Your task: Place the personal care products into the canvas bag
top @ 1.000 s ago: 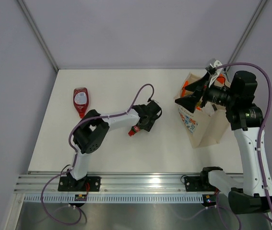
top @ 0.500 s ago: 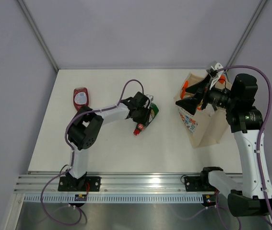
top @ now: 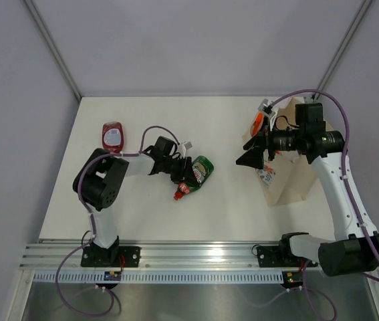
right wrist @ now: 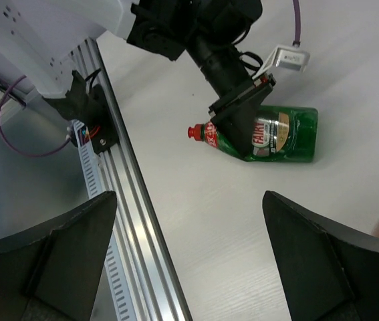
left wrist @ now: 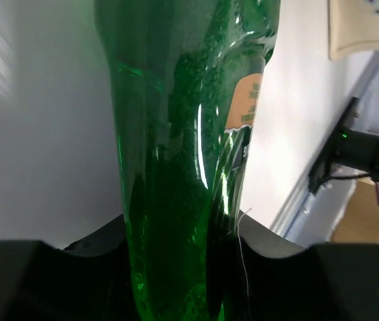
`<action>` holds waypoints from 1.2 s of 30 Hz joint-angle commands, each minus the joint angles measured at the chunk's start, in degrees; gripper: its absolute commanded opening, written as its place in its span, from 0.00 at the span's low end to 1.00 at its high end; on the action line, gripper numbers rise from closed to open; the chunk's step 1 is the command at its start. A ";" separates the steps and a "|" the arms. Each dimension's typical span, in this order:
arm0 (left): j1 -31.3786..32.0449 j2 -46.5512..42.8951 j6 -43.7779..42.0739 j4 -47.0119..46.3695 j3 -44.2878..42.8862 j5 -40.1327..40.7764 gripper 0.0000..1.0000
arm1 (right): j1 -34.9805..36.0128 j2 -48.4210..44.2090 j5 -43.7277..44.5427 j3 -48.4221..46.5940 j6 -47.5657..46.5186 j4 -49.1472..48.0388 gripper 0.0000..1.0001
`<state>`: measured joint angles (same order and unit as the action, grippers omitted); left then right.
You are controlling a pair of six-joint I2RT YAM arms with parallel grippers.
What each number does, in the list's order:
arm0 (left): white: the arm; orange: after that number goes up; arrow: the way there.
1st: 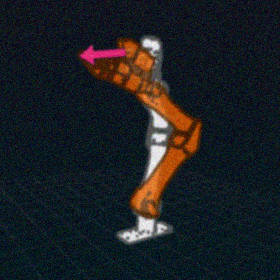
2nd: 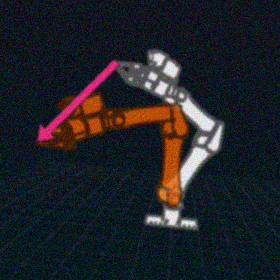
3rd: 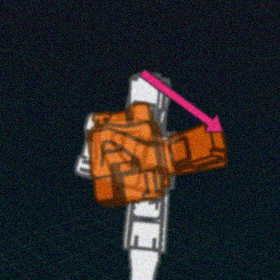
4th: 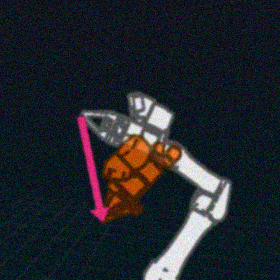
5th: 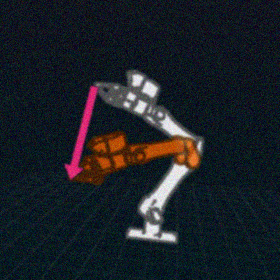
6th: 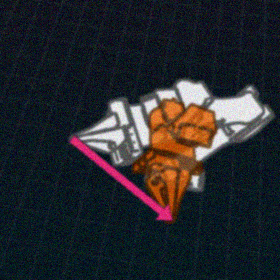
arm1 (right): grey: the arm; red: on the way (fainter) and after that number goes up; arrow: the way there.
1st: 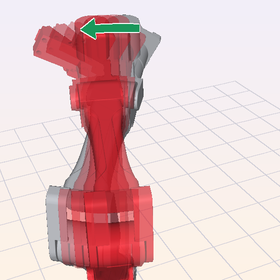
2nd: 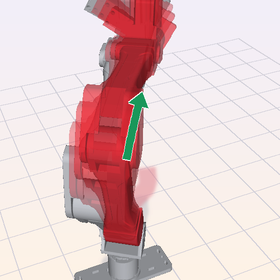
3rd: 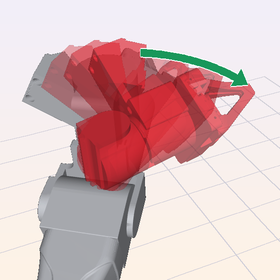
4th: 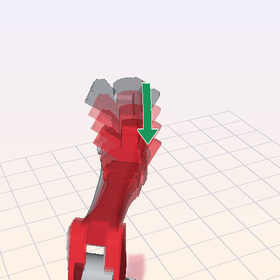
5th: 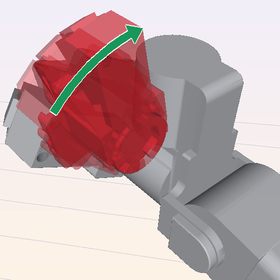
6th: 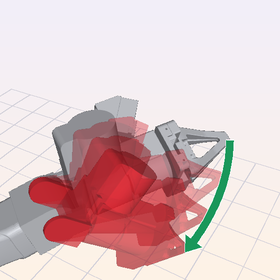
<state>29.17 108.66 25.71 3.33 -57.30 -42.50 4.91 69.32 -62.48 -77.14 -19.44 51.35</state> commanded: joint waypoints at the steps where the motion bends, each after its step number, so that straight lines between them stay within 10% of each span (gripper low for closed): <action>1: -0.87 -5.21 4.51 -11.75 2.62 -12.60 0.00 | 4.31 -0.32 4.89 -0.47 -2.47 2.98 0.98; 14: -0.96 -22.44 40.88 -49.81 12.65 -15.96 0.00 | 8.45 -3.05 16.69 -6.33 6.70 -9.18 0.99; 22: 7.99 -13.51 49.42 -44.03 -13.31 -4.00 0.00 | -2.69 -5.51 24.76 -17.69 19.08 -8.64 0.99; 36: 18.90 20.77 59.38 -31.57 -66.68 11.20 0.00 | -14.13 -16.76 45.86 -7.41 37.36 -15.06 0.99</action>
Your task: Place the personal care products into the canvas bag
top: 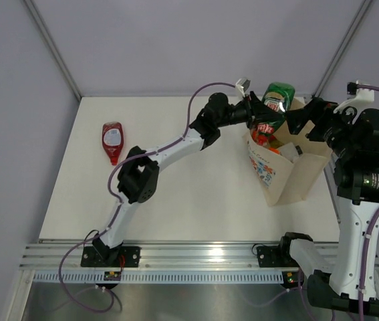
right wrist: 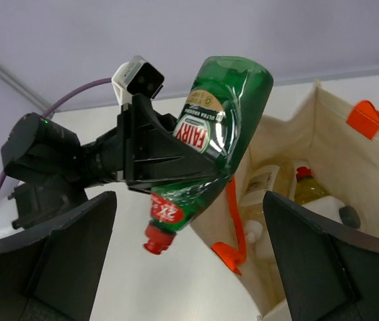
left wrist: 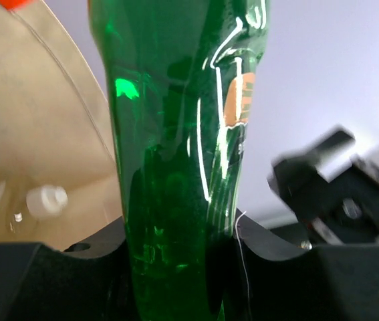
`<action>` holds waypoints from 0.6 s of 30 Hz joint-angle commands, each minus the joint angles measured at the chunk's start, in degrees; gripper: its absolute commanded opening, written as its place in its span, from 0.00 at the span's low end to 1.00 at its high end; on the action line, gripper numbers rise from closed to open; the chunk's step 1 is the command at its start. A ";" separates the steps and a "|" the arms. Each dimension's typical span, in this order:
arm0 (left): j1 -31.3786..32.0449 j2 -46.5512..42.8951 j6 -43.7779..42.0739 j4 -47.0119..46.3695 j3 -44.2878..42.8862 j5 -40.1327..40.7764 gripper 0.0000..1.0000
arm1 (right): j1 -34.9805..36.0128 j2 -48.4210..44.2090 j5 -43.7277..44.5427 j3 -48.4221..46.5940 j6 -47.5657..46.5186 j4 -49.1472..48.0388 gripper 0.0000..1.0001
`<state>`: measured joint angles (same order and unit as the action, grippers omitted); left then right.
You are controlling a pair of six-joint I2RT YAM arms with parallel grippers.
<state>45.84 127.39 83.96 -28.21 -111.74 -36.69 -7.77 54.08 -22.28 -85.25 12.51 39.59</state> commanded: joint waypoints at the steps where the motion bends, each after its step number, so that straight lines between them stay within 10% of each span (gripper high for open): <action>1: 2.67 3.03 0.24 2.52 -14.71 6.96 0.01 | -1.81 -2.14 6.72 0.96 5.68 -2.86 1.00; 11: 5.13 -1.01 -11.27 28.02 -16.48 13.31 0.07 | -5.15 -7.85 12.35 5.97 9.46 -4.61 1.00; 18: 5.40 -0.30 -13.03 35.93 -18.24 13.57 0.50 | -6.11 -8.20 11.03 7.20 10.34 -4.79 1.00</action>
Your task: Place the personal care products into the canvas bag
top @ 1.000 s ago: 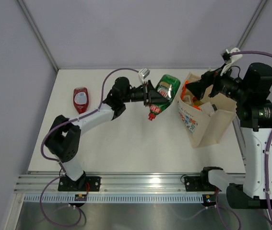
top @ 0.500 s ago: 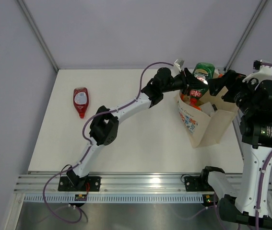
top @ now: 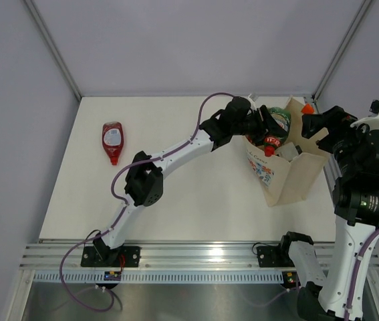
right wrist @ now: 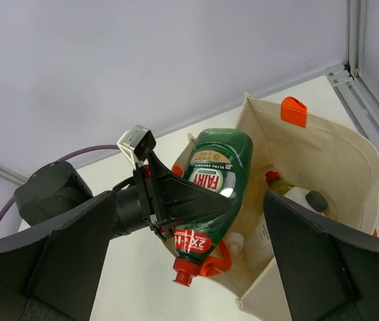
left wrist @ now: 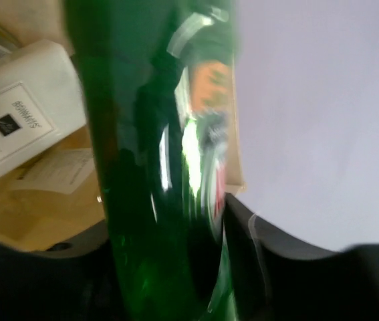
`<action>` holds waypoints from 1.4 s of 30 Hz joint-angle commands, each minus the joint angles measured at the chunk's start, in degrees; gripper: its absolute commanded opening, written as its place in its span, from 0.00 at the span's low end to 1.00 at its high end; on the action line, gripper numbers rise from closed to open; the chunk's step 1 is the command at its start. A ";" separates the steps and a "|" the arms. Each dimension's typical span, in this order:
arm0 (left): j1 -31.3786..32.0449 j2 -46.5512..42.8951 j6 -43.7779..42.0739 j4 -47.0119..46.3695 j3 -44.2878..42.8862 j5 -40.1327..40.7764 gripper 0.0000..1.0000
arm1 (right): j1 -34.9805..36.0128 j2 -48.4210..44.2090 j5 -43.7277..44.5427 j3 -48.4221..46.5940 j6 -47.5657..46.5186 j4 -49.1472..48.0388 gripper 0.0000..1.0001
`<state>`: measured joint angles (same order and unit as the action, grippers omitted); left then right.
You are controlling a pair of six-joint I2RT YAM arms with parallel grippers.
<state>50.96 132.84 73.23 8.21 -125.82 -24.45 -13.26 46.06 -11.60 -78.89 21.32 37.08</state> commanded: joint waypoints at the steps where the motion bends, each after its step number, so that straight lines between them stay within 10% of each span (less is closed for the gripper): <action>1: 0.37 -5.66 -2.65 0.66 -4.69 1.51 0.54 | -0.72 -0.18 0.17 1.02 1.53 -2.28 0.99; 6: 0.54 -4.52 -4.15 3.13 -7.86 0.37 0.74 | -0.98 -0.45 -0.44 2.25 1.62 -2.63 0.99; 21: 0.63 -9.34 -14.69 9.63 -11.03 0.89 0.77 | -1.33 -0.80 -3.95 2.34 -0.49 -3.06 1.00; 27: 0.72 -13.65 -21.36 8.58 -7.17 0.62 0.75 | -1.42 -2.73 -19.84 4.36 -10.06 -5.17 0.99; 42: -1.91 -48.15 -50.81 9.54 36.20 20.37 0.79 | -1.33 -1.59 -50.71 6.64 -25.01 -1.05 0.99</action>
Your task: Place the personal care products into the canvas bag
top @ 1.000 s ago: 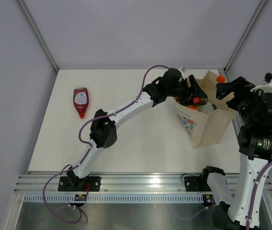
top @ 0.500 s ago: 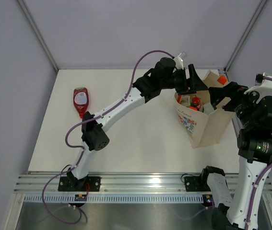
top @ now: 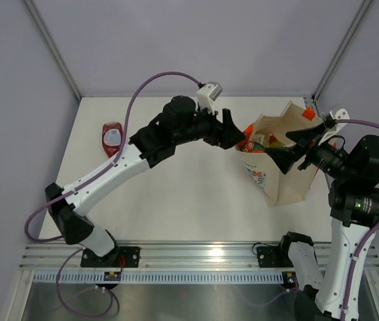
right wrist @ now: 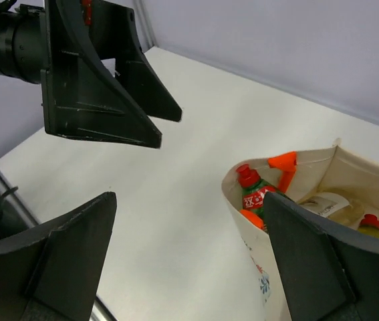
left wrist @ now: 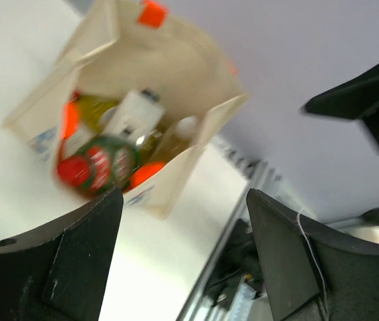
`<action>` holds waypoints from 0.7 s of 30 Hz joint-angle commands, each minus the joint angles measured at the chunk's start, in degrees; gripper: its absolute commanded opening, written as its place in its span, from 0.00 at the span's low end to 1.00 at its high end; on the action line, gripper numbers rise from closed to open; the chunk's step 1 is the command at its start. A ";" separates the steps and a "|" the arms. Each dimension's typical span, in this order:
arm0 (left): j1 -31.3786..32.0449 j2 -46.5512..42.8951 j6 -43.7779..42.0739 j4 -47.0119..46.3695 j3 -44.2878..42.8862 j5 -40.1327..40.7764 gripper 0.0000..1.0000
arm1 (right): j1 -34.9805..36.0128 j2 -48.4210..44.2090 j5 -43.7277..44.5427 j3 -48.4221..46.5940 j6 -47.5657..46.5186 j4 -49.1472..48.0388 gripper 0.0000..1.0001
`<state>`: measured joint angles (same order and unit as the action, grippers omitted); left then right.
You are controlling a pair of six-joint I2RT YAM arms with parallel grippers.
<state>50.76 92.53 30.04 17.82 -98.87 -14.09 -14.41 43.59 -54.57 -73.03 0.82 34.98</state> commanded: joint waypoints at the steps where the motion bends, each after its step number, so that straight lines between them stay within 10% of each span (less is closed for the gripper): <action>1: -3.46 -10.15 -8.24 0.10 12.44 11.52 0.81 | -0.18 1.05 -8.18 1.05 -6.08 1.84 1.00; 10: -28.38 -27.49 -9.03 9.06 40.22 31.48 0.99 | -0.18 2.28 -10.03 4.74 -13.56 7.82 0.99; 16: -47.74 -16.44 -11.57 6.44 42.98 29.92 0.99 | -0.18 3.16 -11.35 7.99 -11.99 5.37 0.99; 21: -49.44 -0.81 -13.26 4.24 33.33 31.66 0.99 | -0.18 4.30 -12.84 10.01 -12.33 4.22 1.00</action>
<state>1.02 87.02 19.18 26.20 -59.05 15.07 -14.41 47.33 -64.86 -63.53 -10.70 41.47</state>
